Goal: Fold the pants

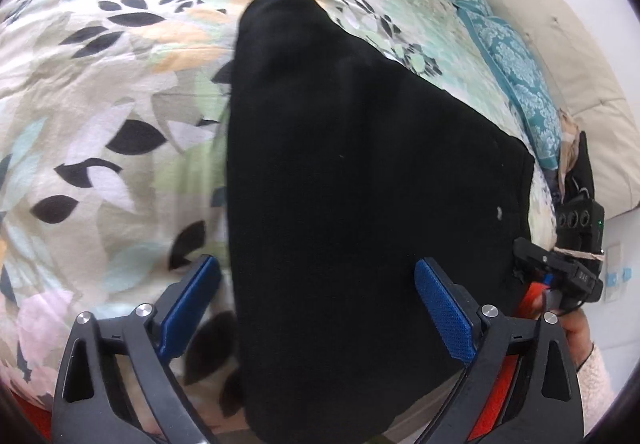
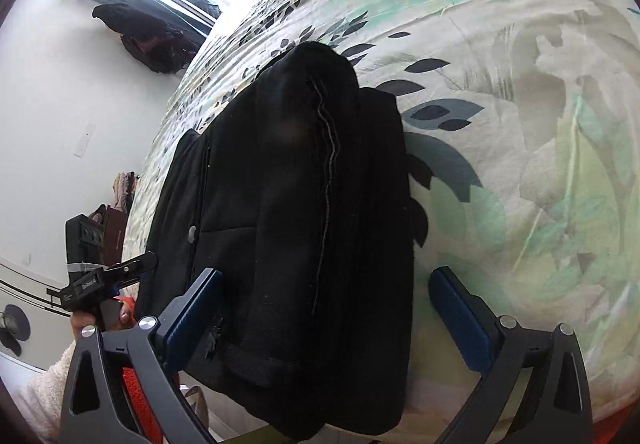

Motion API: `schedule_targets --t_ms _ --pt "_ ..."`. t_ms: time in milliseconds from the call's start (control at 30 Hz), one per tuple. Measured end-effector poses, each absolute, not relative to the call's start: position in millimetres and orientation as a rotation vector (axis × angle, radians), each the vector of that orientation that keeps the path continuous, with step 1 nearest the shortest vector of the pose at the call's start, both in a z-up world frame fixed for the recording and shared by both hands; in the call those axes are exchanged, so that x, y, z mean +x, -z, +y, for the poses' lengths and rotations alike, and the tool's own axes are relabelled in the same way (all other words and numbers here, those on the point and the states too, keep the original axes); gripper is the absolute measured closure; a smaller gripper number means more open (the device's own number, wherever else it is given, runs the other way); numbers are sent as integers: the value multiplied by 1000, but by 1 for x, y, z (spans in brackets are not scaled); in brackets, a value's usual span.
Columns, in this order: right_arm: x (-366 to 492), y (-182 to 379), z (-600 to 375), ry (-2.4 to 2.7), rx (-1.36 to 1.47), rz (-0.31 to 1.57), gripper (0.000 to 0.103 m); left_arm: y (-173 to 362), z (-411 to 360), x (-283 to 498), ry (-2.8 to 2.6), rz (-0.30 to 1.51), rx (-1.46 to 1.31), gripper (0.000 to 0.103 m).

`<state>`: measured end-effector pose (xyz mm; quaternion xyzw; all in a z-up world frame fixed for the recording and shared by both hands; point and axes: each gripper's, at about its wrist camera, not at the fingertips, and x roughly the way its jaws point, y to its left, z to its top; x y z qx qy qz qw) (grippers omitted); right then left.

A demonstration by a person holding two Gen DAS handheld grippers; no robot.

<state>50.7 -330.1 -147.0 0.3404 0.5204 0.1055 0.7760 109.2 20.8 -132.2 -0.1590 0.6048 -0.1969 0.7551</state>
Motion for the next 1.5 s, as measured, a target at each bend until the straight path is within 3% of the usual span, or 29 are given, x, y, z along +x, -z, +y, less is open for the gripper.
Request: schedule_targets --t_ms 67,100,133,167,333,567,667,700,733,800,833,867,900,933,1133,1367,1500 --pt "51 145 -323 -226 682 1145 34 124 2 102 382 1282 -203 37" --pt "51 143 -323 -232 694 1136 40 117 -1 100 369 1256 -179 59" --pt "50 139 -322 -234 692 1121 47 111 1 100 354 1246 -185 74" --pt "48 134 -319 -236 669 1107 52 105 6 100 357 1243 -221 78" --pt "44 94 -307 -256 644 990 62 54 17 98 389 1133 -263 82" --pt "104 41 -283 -315 571 874 62 5 50 137 320 979 -274 82" --pt "146 48 -275 -305 544 895 60 13 62 160 233 966 -209 75" --pt "158 55 -274 -287 541 917 58 23 65 167 175 980 -176 62" --pt "166 65 -273 -250 539 947 51 35 68 171 102 997 -145 52" --pt "169 81 -280 -145 532 997 28 51 74 164 -9 1008 -89 50" --pt "163 81 -286 -83 527 987 5 53 79 154 -23 995 -83 41" --pt "151 80 -294 -35 534 965 0 52 84 143 -33 977 -86 32" --pt "135 78 -301 6 546 948 0 49 89 129 -60 953 -79 13" --pt "119 75 -308 45 548 935 0 44 91 114 -90 920 -67 5" --pt "28 28 -294 288 272 879 0 11 72 58 -75 825 18 4" --pt "-20 -4 -221 294 107 922 0 -16 19 21 104 957 -22 1" --pt "-21 -11 -185 242 55 913 0 -28 10 2 85 920 6 1"
